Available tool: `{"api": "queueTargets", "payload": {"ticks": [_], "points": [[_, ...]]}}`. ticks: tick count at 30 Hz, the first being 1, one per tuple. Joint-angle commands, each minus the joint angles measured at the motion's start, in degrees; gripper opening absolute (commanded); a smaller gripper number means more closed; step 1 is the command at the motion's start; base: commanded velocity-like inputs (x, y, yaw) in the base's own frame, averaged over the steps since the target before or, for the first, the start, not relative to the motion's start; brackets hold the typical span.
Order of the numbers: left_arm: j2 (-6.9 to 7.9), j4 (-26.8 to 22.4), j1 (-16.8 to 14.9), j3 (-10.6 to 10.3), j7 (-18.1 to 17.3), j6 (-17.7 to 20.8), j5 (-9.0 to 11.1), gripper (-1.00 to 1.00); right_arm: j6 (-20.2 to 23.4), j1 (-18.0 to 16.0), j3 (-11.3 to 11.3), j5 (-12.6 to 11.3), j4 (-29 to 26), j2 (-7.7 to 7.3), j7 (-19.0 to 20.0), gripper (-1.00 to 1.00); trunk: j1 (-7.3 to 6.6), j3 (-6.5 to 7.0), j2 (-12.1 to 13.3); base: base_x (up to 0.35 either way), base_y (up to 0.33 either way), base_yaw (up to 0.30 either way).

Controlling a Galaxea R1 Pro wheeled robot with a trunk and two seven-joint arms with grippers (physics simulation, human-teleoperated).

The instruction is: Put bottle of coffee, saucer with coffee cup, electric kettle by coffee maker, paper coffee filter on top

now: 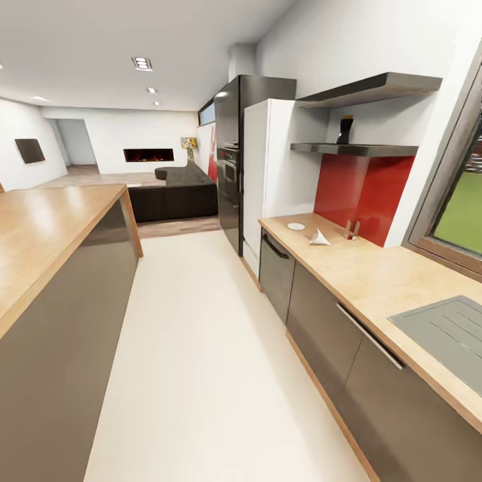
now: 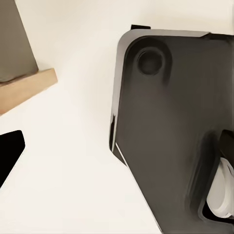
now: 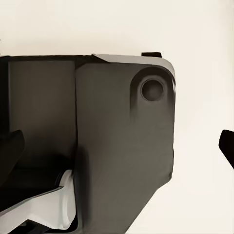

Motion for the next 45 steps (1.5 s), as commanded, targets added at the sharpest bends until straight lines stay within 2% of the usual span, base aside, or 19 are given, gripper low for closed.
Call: {"api": "queueTargets", "payload": {"ticks": [1,14,34,45], "points": [[-0.03,-0.01,-0.03,0.34,-0.02,-0.03,0.09,1.0,-0.01,-0.03,-0.03,-0.02,-0.02,0.01,0.04,1.0,0.06,-0.12,-0.11,0.332,0.012,-0.199],[0.04,-0.01,-0.03,0.37,-0.28,-0.1,0.17,1.0,-0.01,-0.04,0.1,0.0,0.04,0.07,0.01,1.0,0.06,-0.12,-0.11,0.336,0.002,-0.241],[0.04,-0.02,-0.03,0.39,-0.31,-0.06,0.18,1.0,-0.01,-0.03,0.32,0.16,0.15,0.09,-0.04,1.0,0.06,-0.12,-0.11,0.337,0.007,-0.012],[0.03,-0.02,-0.03,0.43,-0.31,-0.07,0.22,1.0,-0.01,-0.04,0.24,0.15,0.15,0.09,-0.05,1.0,0.06,-0.12,-0.11,0.301,0.189,-0.065]]}}
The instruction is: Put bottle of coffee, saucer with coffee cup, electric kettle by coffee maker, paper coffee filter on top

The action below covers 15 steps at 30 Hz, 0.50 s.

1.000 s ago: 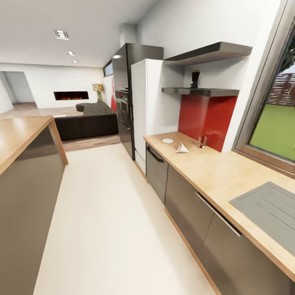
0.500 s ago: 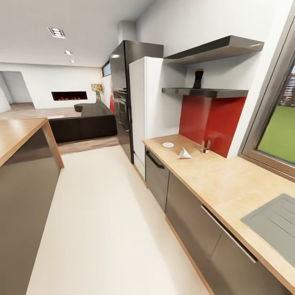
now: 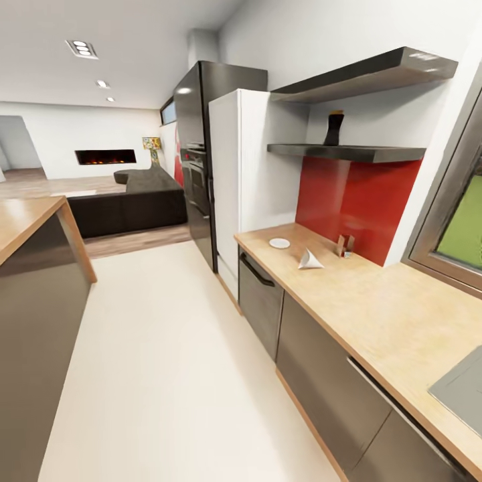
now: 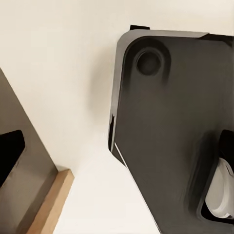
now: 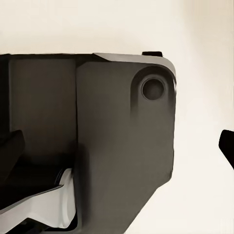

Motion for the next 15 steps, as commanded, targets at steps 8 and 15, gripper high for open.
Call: {"api": "queueTargets", "payload": {"ticks": [8,15], "points": [[-0.08,-0.01,-0.03,0.32,-0.04,-0.01,0.14,1.0,-0.01,-0.02,-0.01,-0.03,-0.03,0.0,0.0,1.0,0.06,-0.12,-0.11,0.282,0.234,-0.199],[-0.15,0.0,-0.03,0.25,-0.07,-0.01,0.14,1.0,-0.01,-0.03,-0.01,-0.07,-0.05,0.0,-0.01,1.0,0.06,-0.12,-0.11,0.281,0.232,-0.284]]}}
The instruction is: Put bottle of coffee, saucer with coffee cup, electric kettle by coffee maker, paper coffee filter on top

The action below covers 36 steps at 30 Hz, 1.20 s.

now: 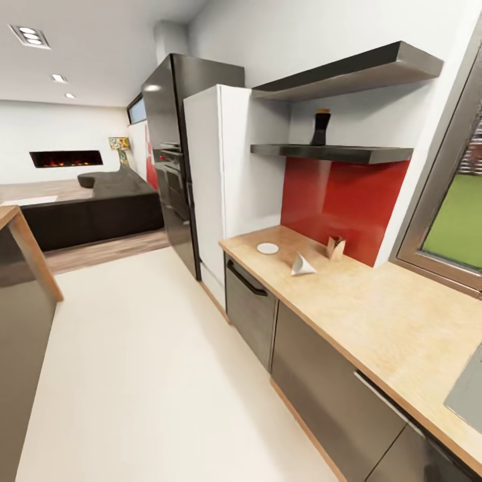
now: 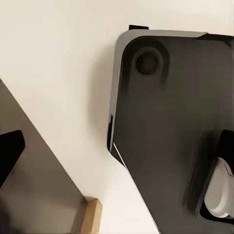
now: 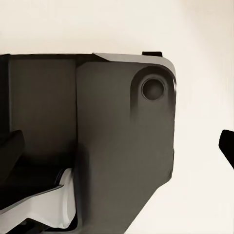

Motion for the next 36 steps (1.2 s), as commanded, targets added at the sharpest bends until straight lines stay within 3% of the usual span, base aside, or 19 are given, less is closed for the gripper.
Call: {"api": "queueTargets", "payload": {"ticks": [1,36], "points": [[-0.03,-0.01,-0.02,0.33,-0.07,-0.01,0.12,1.0,-0.01,-0.04,0.0,-0.01,-0.01,0.01,0.03,1.0,0.06,-0.12,-0.11,0.281,0.23,-0.291],[-0.09,-0.01,-0.02,0.32,-0.08,-0.1,0.12,1.0,-0.01,-0.03,0.0,-0.01,-0.06,0.01,0.04,1.0,0.06,-0.12,-0.11,0.281,0.231,-0.291]]}}
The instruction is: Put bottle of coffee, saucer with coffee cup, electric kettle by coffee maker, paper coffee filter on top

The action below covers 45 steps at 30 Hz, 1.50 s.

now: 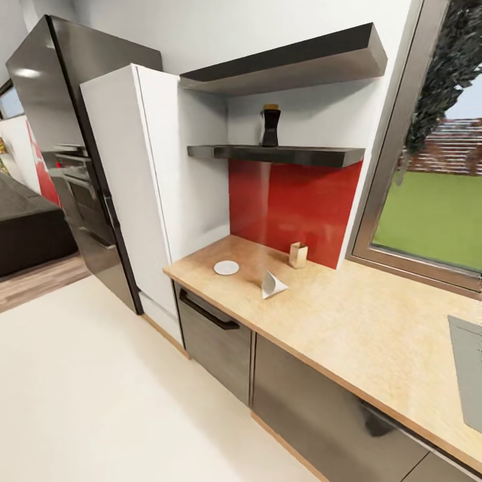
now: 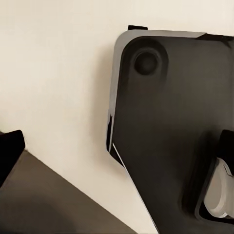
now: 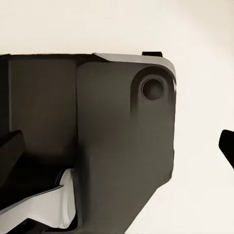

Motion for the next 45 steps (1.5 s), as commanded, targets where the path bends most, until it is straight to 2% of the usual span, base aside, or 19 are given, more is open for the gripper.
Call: {"api": "queueTargets", "payload": {"ticks": [1,12,45], "points": [[-0.01,-0.01,-0.02,0.34,-0.04,-0.03,0.11,1.0,-0.01,-0.03,0.0,-0.01,-0.04,0.01,0.01,1.0,0.06,-0.12,-0.11,0.26,0.243,-0.291],[-0.04,-0.01,-0.02,0.34,0.01,-0.03,0.12,1.0,-0.01,-0.03,0.0,-0.01,-0.03,0.01,0.04,1.0,0.06,-0.12,-0.11,0.185,0.284,-0.291],[0.1,-0.01,-0.02,0.4,0.04,-0.03,0.12,1.0,-0.01,-0.03,0.0,-0.01,-0.06,0.01,-0.02,1.0,0.06,-0.12,-0.11,0.025,0.333,-0.291]]}}
